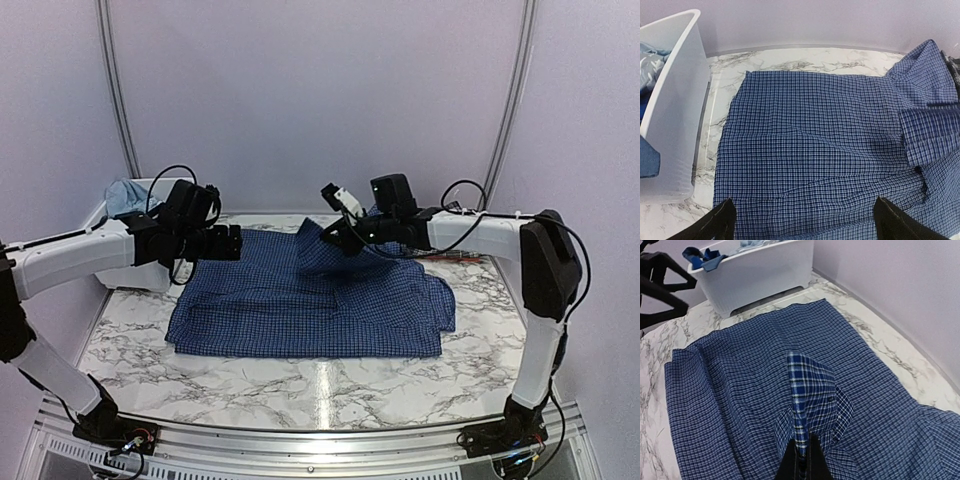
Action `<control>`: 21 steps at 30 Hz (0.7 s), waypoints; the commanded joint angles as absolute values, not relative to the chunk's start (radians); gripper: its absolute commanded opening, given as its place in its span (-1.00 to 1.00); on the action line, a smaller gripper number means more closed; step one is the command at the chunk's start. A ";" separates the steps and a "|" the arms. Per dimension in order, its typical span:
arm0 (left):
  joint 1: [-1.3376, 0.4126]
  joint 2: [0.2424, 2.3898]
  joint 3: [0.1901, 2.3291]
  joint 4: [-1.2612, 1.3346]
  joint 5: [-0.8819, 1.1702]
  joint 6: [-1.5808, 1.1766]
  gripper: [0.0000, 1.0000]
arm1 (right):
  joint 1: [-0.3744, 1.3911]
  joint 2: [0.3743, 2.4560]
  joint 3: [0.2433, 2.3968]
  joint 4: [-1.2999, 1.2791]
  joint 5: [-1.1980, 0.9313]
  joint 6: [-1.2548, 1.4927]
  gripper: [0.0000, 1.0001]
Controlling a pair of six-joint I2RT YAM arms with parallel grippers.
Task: Fold and stack the mixed laundry pile
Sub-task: Adjust the 1/3-folded shirt at the center of the board.
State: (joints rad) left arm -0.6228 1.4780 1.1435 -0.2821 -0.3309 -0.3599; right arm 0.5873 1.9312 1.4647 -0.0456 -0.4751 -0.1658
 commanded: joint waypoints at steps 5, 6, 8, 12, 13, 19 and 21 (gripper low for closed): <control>-0.540 1.409 1.088 -0.385 -0.285 -0.536 0.98 | 0.761 1.914 1.477 -0.098 -0.326 -0.024 -1.00; -0.531 1.399 1.077 -0.385 -0.275 -0.545 0.98 | 0.780 1.925 1.485 -0.101 -0.308 -0.011 -1.00; -0.523 1.382 1.057 -0.385 -0.271 -0.555 0.98 | 0.810 1.954 1.501 -0.101 -0.298 0.012 -1.00; -0.516 1.350 1.021 -0.387 -0.261 -0.560 0.98 | 0.857 2.003 1.540 -0.113 -0.288 0.048 -1.00; -0.514 1.345 1.012 -0.391 -0.259 -0.561 0.98 | 0.865 2.016 1.547 -0.113 -0.294 0.056 -1.00; -0.506 1.331 0.967 -0.418 -0.257 -0.569 0.98 | 0.905 2.055 1.563 -0.083 -0.350 0.099 -1.00; -0.507 1.330 0.954 -0.420 -0.241 -0.568 0.98 | 0.908 2.069 1.577 -0.082 -0.388 0.117 -0.65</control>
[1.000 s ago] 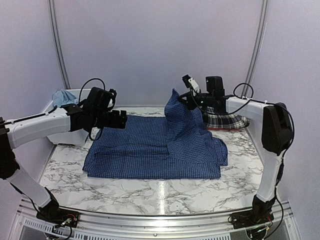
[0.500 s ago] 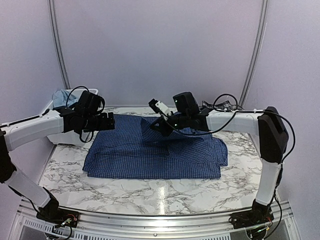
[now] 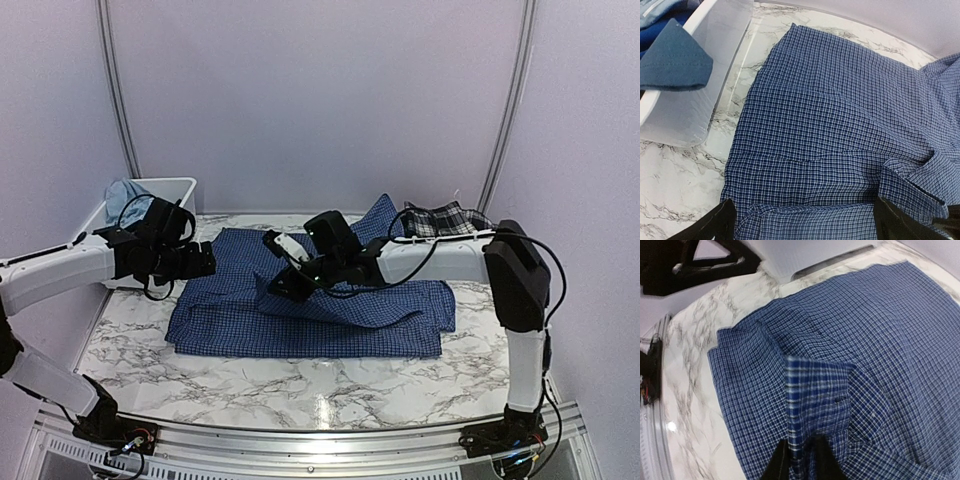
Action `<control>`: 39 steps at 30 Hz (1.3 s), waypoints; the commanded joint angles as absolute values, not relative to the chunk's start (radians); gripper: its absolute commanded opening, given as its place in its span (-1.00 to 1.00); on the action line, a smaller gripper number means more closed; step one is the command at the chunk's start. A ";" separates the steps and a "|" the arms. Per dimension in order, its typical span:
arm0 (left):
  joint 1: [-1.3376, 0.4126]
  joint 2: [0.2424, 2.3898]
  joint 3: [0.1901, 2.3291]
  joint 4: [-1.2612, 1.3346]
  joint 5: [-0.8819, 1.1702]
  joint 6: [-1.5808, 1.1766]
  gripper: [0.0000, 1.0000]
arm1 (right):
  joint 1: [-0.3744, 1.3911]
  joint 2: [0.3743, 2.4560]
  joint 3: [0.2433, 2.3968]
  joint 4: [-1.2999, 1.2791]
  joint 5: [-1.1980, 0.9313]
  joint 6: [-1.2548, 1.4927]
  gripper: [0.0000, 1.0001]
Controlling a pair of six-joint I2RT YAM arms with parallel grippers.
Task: Fold and stack the mixed laundry pile
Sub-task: Adjust the 1/3-folded shirt at the center of the board.
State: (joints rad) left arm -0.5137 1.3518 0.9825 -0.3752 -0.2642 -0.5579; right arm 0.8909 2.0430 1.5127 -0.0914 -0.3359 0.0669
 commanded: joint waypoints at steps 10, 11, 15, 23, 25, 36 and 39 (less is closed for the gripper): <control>-0.513 1.295 0.874 -0.385 -0.027 -0.460 0.98 | 0.814 1.805 1.373 -0.113 -0.609 0.228 0.50; -0.520 1.296 0.873 -0.379 -0.008 -0.445 0.98 | 0.789 1.754 1.322 -0.112 -0.615 0.239 0.49; -0.529 1.274 0.882 -0.336 0.049 -0.431 0.94 | 0.698 1.660 1.139 -0.057 -0.626 0.306 0.36; -0.531 1.357 0.919 -0.292 0.126 -0.523 0.85 | 0.729 1.896 1.273 -0.102 -0.653 0.359 0.05; -0.534 1.361 0.888 -0.214 0.199 -0.611 0.83 | 0.745 1.937 1.299 -0.124 -0.632 0.349 0.04; -0.583 1.451 0.791 0.074 0.267 -0.938 0.85 | 0.799 2.025 1.316 -0.152 -0.640 0.337 -0.05; -0.612 1.494 0.803 0.119 0.270 -0.965 0.83 | 0.802 2.005 1.300 -0.148 -0.640 0.331 -0.04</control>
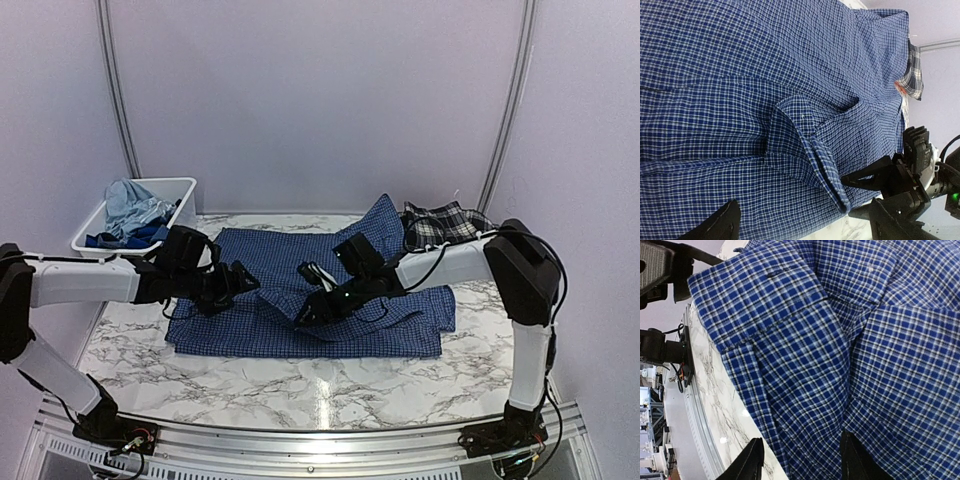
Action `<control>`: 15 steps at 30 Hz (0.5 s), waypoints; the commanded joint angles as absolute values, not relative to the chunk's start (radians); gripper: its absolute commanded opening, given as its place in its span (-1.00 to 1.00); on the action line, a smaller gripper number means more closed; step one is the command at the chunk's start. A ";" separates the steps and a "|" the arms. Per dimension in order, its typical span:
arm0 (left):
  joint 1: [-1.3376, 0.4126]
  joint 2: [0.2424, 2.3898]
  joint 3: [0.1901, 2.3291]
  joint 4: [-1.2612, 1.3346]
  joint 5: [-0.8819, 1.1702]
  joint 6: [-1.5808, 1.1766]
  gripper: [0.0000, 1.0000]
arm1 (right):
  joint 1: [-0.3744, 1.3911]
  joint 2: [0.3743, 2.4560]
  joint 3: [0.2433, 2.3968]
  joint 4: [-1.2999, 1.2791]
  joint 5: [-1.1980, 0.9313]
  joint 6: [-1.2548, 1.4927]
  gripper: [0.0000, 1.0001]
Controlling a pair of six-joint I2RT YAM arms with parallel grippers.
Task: Fold and stack the mixed laundry pile
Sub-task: Adjust the 1/3-folded shirt at the center of the board.
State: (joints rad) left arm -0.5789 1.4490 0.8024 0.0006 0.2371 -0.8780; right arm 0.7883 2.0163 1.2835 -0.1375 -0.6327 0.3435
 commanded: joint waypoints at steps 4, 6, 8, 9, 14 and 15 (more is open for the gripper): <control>-0.635 1.556 0.818 0.138 0.274 -0.998 0.79 | 0.811 1.986 1.287 -0.155 -0.688 0.299 0.01; -0.638 1.566 0.811 0.134 0.261 -1.012 0.78 | 0.817 1.962 1.275 -0.160 -0.718 0.277 0.04; -0.638 1.562 0.791 0.135 0.247 -1.036 0.76 | 0.818 1.936 1.257 -0.173 -0.724 0.257 0.05; -0.638 1.558 0.778 0.143 0.247 -1.046 0.75 | 0.817 1.925 1.247 -0.179 -0.727 0.242 0.06; -0.638 1.519 0.713 0.185 0.226 -1.084 0.76 | 0.835 1.921 1.239 -0.209 -0.804 0.165 0.07; -0.638 1.511 0.705 0.186 0.224 -1.086 0.77 | 0.841 1.932 1.249 -0.219 -0.819 0.153 0.07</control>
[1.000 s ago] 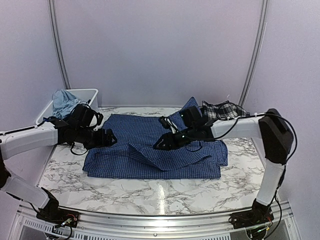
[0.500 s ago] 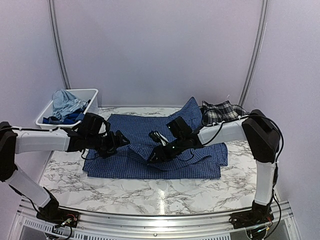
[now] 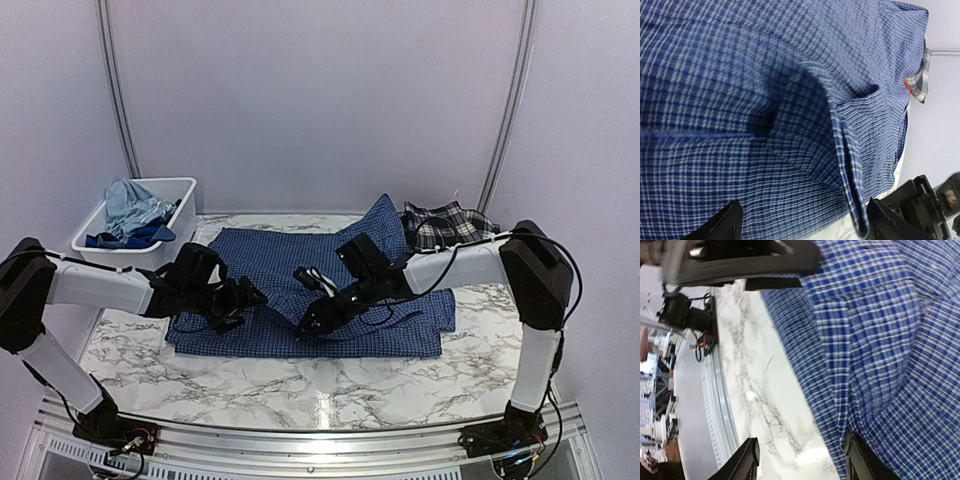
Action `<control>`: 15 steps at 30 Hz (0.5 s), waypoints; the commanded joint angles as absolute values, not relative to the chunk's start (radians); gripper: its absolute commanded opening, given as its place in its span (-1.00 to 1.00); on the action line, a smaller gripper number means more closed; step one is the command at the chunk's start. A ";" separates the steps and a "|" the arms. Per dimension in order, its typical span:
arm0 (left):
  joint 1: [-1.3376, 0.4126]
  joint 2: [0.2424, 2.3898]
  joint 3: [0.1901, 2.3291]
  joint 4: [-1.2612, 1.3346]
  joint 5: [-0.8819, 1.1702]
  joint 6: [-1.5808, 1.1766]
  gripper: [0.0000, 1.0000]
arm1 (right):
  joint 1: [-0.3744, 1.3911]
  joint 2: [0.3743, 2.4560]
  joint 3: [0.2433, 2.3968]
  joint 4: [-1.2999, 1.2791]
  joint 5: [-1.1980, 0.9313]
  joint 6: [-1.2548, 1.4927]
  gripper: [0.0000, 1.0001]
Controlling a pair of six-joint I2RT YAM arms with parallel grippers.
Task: Fold and stack the mixed laundry pile
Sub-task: Adjust the 1/3-folded shirt at the center of the board.
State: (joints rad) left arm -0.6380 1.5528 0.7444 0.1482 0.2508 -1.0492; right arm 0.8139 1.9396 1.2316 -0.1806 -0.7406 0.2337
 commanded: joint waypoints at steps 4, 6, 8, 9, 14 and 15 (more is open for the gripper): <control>-0.638 1.505 0.692 0.197 0.231 -1.092 0.82 | 0.863 1.974 1.277 -0.240 -0.837 0.134 0.06; -0.638 1.495 0.687 0.202 0.230 -1.093 0.84 | 0.864 1.994 1.281 -0.239 -0.844 0.139 0.05; -0.639 1.480 0.681 0.215 0.229 -1.093 0.85 | 0.864 2.000 1.277 -0.242 -0.854 0.138 0.05; -0.639 1.470 0.678 0.224 0.229 -1.090 0.85 | 0.864 1.999 1.273 -0.247 -0.855 0.138 0.04; -0.640 1.494 0.687 0.234 0.253 -1.065 0.69 | 0.864 1.953 1.261 -0.282 -0.850 0.104 0.05; -0.640 1.502 0.692 0.237 0.256 -1.059 0.64 | 0.863 1.941 1.256 -0.288 -0.849 0.097 0.05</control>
